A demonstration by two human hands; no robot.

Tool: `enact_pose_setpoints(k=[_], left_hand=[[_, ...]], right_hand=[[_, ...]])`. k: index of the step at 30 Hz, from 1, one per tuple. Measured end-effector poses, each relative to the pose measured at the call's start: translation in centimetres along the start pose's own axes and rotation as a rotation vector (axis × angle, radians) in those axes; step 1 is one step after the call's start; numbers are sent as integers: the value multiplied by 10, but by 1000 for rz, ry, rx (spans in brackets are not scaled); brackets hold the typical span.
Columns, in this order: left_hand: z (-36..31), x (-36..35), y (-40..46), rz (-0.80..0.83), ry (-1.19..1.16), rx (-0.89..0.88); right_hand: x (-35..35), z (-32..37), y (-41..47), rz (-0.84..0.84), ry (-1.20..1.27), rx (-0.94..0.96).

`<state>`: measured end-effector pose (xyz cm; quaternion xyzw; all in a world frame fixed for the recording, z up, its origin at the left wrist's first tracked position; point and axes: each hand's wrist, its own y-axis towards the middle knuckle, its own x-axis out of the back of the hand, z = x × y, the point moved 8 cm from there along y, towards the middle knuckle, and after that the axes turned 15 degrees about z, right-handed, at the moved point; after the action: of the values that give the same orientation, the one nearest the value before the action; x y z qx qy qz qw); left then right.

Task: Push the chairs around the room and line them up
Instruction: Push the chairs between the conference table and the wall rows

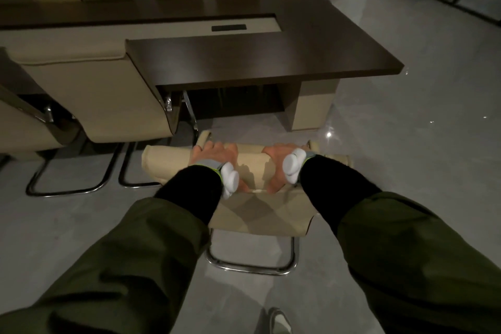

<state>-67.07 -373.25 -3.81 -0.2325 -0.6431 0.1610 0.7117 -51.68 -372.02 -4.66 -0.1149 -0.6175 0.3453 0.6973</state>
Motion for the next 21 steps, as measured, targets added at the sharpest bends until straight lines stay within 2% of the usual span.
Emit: enact_pose_setpoints(k=[6, 9, 11, 13, 16, 21], left_hand=[[-2, 27, 41, 28, -46, 57], [-3, 39, 55, 38, -67, 76], [-4, 46, 66, 27, -62, 102], [-3, 55, 79, 10, -30, 142], [-2, 68, 96, 25, -48, 164], [1, 91, 125, 41, -97, 158]], right_hand=[[36, -23, 36, 33, -15, 44], [34, -44, 65, 150, 181, 117], [41, -49, 81, 176, 185, 154], [55, -52, 89, 174, 170, 135], [86, -49, 96, 51, -48, 128], [114, -60, 130, 61, -74, 141]])
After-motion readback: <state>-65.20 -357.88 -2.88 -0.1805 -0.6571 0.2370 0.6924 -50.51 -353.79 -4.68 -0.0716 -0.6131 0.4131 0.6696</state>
